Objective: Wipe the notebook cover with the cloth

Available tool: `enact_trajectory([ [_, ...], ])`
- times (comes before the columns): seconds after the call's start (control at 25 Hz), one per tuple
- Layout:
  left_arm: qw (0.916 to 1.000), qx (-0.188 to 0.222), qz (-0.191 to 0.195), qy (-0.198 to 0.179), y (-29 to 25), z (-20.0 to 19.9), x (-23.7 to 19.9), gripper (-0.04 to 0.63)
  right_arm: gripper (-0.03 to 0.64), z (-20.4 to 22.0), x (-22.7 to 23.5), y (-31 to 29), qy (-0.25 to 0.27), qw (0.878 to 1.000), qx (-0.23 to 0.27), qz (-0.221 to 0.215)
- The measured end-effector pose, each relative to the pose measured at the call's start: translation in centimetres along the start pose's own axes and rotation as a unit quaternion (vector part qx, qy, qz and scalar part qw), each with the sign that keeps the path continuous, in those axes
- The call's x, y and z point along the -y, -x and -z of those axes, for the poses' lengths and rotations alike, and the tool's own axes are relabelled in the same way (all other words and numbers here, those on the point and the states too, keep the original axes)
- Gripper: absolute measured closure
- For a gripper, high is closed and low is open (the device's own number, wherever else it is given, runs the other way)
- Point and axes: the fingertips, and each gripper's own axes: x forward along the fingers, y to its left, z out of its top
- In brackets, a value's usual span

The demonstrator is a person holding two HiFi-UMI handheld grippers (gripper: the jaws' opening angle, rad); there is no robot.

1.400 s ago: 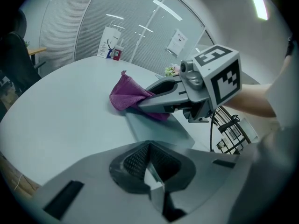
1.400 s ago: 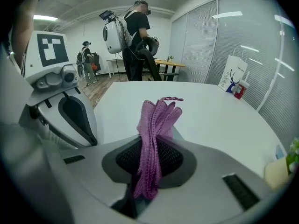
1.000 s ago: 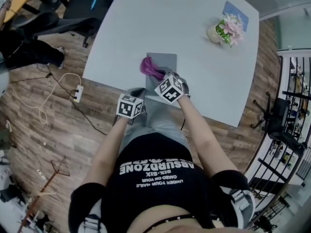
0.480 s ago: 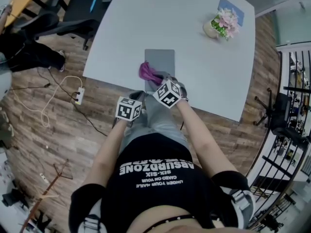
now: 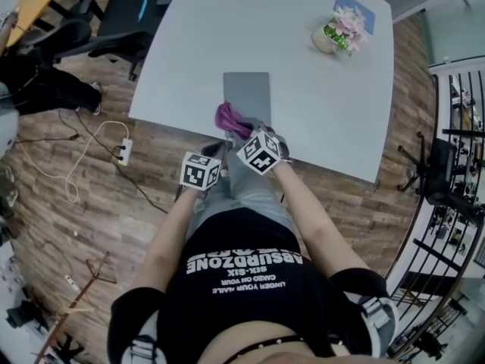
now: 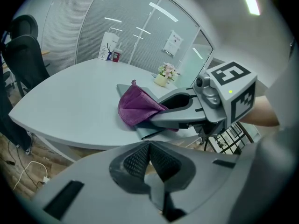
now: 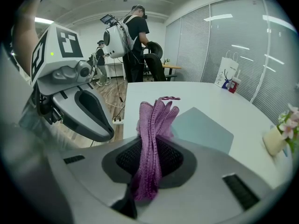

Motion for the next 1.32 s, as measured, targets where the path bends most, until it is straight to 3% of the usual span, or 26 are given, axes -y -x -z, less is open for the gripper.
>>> enact_trajectory([
  [0.24,1.0,0.006,0.004,-0.003,0.5,0.2,0.8,0.578,0.535,0.9,-1.3,0.8,-0.02,1.0,0.003,0.008],
  [0.44,0.9999,0.007,0.007,-0.007,0.7,0.5,1.5,0.578,0.537,1.4,-0.9,0.7,-0.101,0.995,0.0,0.011],
  [0.56,0.9999,0.005,0.01,-0.009,0.7,0.8,1.8,0.578,0.537,1.4,-0.6,0.6,-0.123,0.992,0.009,0.007],
  [1.0,0.9994,-0.005,0.025,-0.022,0.6,1.7,2.9,0.578,0.537,1.6,-0.8,0.7,-0.121,0.992,0.011,0.021],
  [1.32,0.9993,0.02,0.023,-0.022,1.2,0.3,2.5,0.578,0.537,1.5,-0.9,0.8,-0.116,0.993,0.012,0.023],
])
